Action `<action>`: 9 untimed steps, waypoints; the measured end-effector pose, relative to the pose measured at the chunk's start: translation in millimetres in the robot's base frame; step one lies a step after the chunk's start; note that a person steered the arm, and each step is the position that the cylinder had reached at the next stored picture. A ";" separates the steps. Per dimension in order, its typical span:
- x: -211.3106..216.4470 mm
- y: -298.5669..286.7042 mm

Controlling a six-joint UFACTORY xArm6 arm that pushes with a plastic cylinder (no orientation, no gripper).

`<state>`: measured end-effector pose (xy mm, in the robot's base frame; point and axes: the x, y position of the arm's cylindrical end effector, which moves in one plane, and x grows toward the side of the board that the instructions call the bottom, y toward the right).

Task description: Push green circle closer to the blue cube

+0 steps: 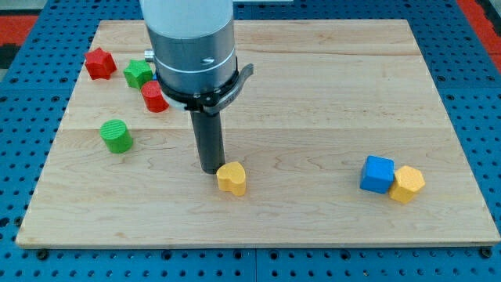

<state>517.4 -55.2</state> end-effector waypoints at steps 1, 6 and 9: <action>30.0 64.0; 83.0 35.4; -57.7 -149.3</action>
<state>459.7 -204.5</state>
